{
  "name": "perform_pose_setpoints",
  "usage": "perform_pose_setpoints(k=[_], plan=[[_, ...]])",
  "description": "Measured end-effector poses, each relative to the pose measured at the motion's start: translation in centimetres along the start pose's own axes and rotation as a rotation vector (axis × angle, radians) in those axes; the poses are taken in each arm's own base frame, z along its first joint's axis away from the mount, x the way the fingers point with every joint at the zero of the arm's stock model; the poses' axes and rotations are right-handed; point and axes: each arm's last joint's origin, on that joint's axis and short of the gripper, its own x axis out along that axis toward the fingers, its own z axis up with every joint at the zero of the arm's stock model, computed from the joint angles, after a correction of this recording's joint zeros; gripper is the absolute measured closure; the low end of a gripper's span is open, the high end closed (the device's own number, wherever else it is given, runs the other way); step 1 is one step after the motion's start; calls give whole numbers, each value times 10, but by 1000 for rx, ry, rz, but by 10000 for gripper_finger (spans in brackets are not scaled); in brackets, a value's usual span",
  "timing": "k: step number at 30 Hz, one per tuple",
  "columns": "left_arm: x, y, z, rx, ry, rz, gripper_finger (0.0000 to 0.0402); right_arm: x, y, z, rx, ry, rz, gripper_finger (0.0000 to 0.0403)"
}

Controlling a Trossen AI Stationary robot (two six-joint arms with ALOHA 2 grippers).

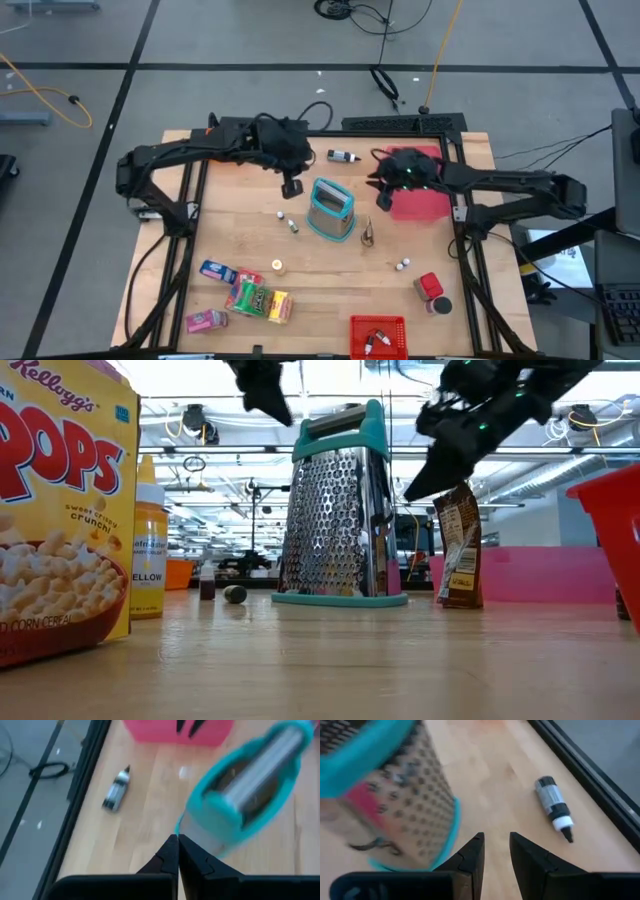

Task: Pick & Place Kitchen Items
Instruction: Put the big black food coloring bottle into the red bin

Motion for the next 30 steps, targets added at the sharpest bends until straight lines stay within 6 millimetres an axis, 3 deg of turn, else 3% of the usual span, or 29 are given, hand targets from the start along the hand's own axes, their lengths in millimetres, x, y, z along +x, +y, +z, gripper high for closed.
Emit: perform_pose_setpoints(k=[7, 18, 24, 30], plan=[[-23, -11, -27, -23, -45, 16, 392, 25, -25, 13, -4, 107, 5, 316], [-15, -44, -102, -85, -117, 20, 345, 61, -65, 33, -30, 298, 0, 311], [-14, -60, -131, -122, -220, 31, 325, 81, -75, 33, -45, 372, 14, 262], [-7, -73, -141, -129, -341, 21, 320, 99, -83, 29, -95, 423, -65, 210]])
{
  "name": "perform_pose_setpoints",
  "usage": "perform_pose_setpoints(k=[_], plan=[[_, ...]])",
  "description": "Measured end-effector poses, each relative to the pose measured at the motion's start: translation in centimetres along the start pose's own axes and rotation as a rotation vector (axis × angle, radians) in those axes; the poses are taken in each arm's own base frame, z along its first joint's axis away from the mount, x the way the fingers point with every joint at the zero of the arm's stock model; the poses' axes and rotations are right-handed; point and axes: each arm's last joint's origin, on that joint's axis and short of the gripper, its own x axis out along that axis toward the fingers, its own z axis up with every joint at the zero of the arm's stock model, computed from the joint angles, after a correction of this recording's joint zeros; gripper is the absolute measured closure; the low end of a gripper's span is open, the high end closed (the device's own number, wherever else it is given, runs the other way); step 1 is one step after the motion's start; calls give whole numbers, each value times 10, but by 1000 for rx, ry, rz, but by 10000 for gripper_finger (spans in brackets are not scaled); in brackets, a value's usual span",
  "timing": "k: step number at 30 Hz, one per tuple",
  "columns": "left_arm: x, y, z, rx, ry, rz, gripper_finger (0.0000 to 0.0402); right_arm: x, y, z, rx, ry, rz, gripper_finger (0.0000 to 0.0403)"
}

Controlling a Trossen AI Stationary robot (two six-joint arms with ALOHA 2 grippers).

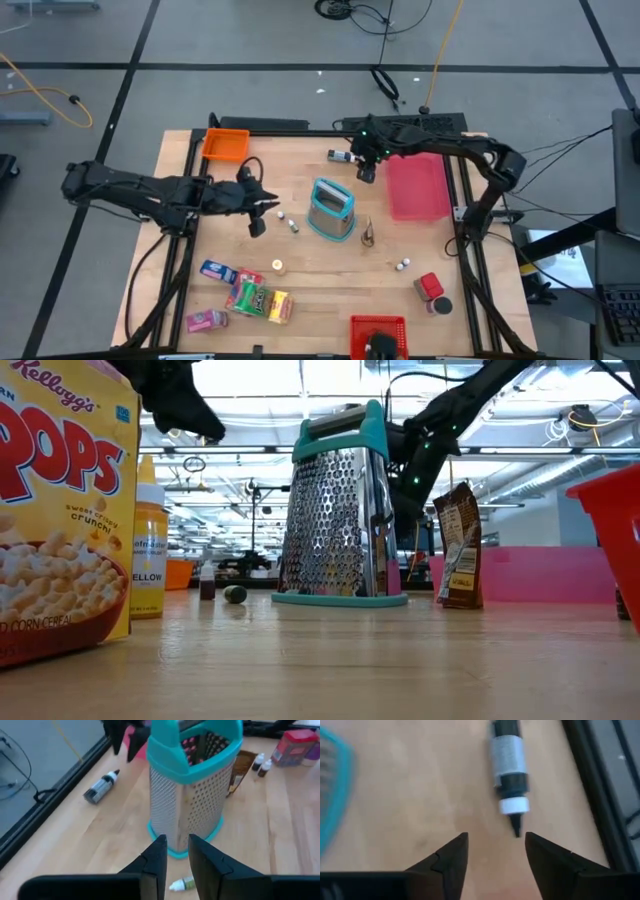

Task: Pick & Place Kitchen Items
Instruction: Put the big black food coloring bottle into the red bin

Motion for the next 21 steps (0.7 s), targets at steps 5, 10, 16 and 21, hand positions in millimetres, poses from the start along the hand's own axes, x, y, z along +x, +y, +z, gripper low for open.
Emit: perform_pose_setpoints(k=[5, 10, 16, 21], plan=[[7, -8, -5, 14, -20, -20, 319, 12, -5, -1, -3, 15, -8, 188], [10, -12, -4, 27, -38, -33, 319, 17, -8, -1, -8, 4, -15, 183], [11, -13, -2, 44, -63, -38, 320, 21, -12, 2, -20, -35, -32, 183], [11, -13, -1, 44, -71, -39, 320, 36, -14, -2, -29, -10, -25, 183]])
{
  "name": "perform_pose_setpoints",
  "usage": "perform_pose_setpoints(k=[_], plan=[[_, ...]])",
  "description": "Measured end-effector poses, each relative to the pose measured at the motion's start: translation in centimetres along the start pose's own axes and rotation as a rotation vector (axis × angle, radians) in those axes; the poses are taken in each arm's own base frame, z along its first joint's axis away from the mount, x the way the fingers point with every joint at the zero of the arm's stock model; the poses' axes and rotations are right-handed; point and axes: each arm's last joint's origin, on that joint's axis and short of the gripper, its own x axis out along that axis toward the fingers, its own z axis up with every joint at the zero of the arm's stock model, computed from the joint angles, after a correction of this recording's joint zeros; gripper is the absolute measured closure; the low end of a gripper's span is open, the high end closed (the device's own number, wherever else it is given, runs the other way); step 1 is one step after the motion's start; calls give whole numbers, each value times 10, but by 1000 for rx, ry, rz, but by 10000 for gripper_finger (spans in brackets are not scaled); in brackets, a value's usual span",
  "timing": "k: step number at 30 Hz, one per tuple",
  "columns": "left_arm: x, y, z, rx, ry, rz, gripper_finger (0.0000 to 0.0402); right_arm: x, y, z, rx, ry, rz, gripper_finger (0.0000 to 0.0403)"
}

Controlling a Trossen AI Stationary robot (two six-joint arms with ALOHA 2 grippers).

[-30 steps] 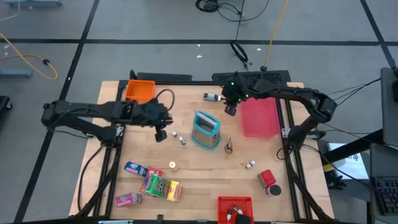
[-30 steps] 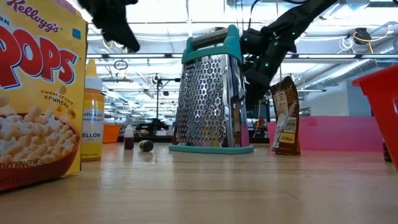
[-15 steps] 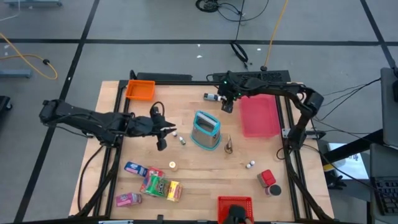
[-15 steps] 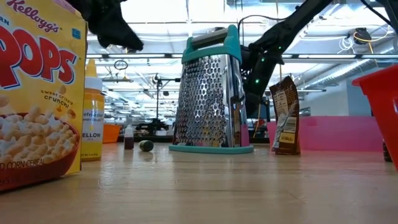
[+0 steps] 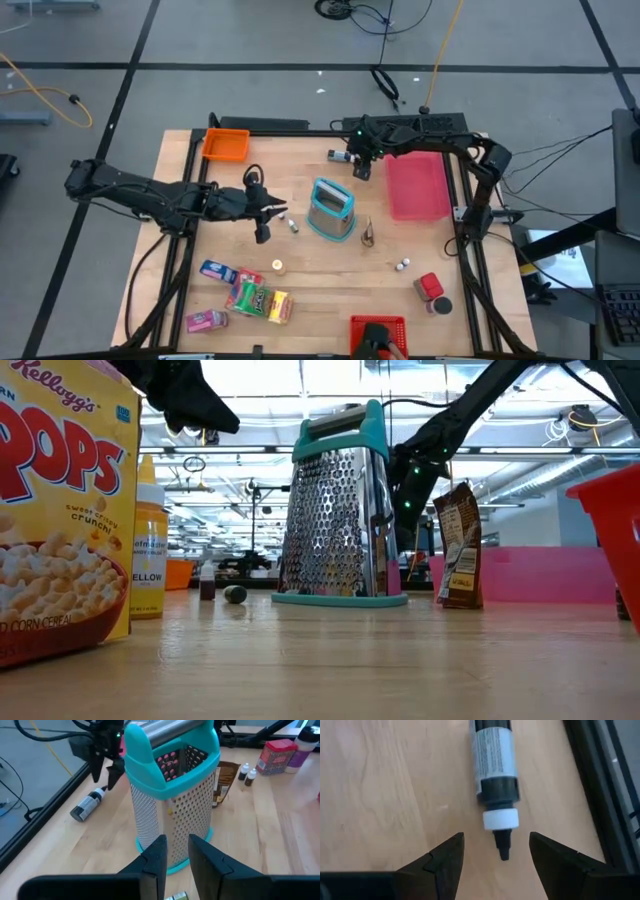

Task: Pick & Place Kitchen Items
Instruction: Put the big black food coloring bottle into the red bin

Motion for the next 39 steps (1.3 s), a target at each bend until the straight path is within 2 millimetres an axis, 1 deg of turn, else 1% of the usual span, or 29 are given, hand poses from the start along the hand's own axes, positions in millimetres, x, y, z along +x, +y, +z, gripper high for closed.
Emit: perform_pose_setpoints(k=[2, 6, 11, 14, 16, 19, 21, 24, 25, 30, 33, 36, 39], plan=[[0, 0, 0, 0, 0, 0, 320, 6, -1, 2, -10, -24, -6, 183], [0, 0, 0, 1, 0, 0, 320, 19, 0, -3, -17, 6, -2, 183], [0, 0, 0, 1, 0, 0, 319, 31, -5, 4, -17, -6, -10, 183], [0, 0, 0, 5, 0, 0, 320, 36, -8, 4, -10, 31, 1, 185], [0, 0, 0, 6, 1, 0, 320, 36, -10, 9, -11, 28, 0, 191], [0, 0, 0, 6, 2, -1, 319, 36, -9, 7, -15, 44, 7, 212], [0, 0, 0, 8, 2, 0, 320, 37, -9, 6, -17, 50, 11, 236], [0, 0, 0, 15, 2, 0, 319, 36, -9, 5, -27, 63, 17, 285], [0, 0, 0, 15, 2, 0, 319, 36, -8, 5, -33, 69, 21, 296], [0, 0, 0, 15, 2, -1, 320, 36, -8, 3, -40, 80, 38, 296], [0, 0, 0, 14, 2, -1, 319, 32, -7, 3, -33, 88, 51, 296], [0, 0, 0, 14, 1, -1, 320, 25, -4, 3, -32, 105, 59, 296], [0, 0, 0, 10, 0, -1, 319, 12, -1, 7, -36, 92, 55, 296]])
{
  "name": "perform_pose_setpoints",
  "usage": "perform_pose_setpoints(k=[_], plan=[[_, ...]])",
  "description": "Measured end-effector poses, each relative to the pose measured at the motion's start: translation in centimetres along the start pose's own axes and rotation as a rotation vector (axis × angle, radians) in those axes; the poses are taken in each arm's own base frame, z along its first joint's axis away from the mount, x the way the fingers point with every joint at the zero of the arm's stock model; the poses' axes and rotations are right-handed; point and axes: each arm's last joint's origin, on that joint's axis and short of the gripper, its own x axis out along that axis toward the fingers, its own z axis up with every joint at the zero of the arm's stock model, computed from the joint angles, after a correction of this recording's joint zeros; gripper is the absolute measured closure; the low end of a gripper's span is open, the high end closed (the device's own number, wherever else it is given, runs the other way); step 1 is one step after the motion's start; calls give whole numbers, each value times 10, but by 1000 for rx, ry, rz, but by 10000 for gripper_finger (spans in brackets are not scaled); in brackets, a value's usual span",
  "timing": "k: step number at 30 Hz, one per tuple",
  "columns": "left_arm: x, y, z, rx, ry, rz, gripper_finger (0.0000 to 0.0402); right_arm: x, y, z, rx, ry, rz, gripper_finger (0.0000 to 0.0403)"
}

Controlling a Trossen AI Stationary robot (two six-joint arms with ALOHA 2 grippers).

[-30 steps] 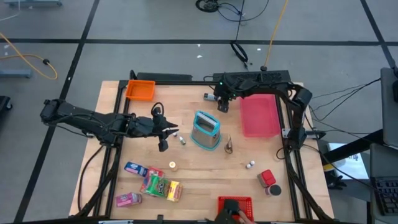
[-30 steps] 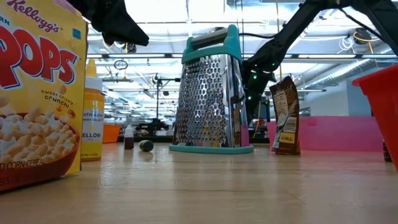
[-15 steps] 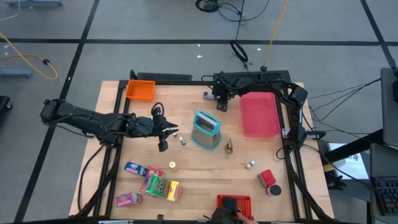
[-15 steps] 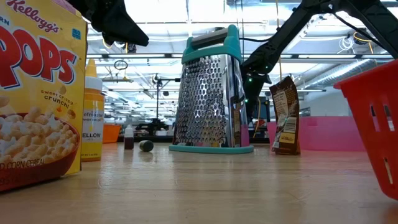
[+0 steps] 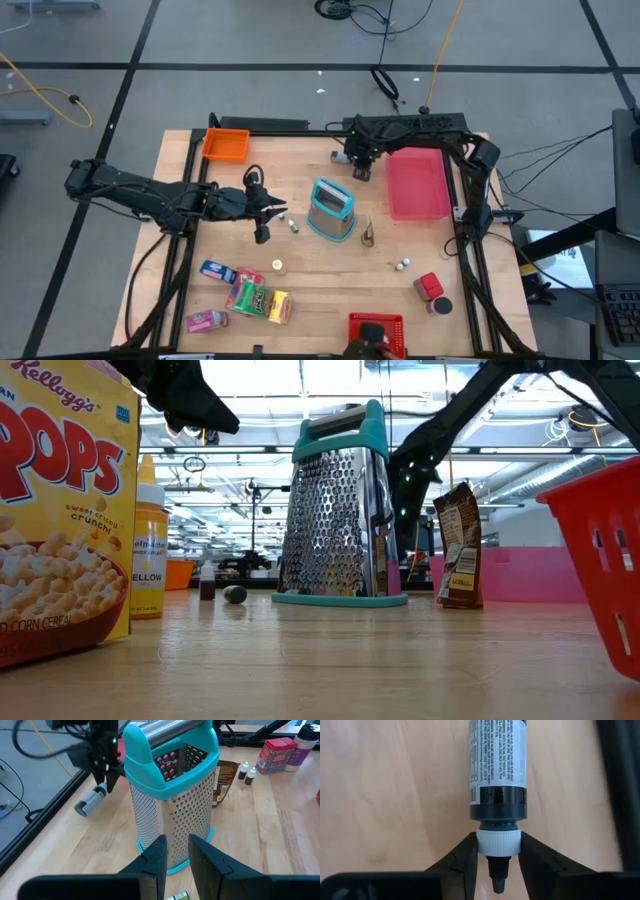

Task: Pick & Place Kitchen Items
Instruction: Put the big black food coloring bottle into the red bin

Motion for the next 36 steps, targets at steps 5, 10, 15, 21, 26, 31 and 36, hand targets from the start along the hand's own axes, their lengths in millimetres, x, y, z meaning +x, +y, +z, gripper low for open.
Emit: perform_pose_setpoints(k=[5, 10, 15, 21, 26, 31, 36], plan=[[0, 0, 0, -13, -1, 0, 320, -29, 9, 7, -10, -12, -66, 296], [0, 0, 0, -13, -1, 0, 320, -69, 25, 10, -14, -28, -113, 296], [0, 0, 0, -51, -4, 0, 319, -114, 45, 9, -29, -52, -207, 296], [0, -1, 7, -108, -67, -14, 319, -164, 76, 1, -54, -87, -348, 296], [-1, -2, 15, -146, -144, -29, 321, -193, 106, -6, -100, -139, -410, 296], [-2, -2, 20, -186, -197, -44, 319, -210, 139, -9, -191, -195, -480, 296], [-3, -4, 24, -269, -227, -98, 319, -219, 173, -13, -297, -242, -538, 296]])
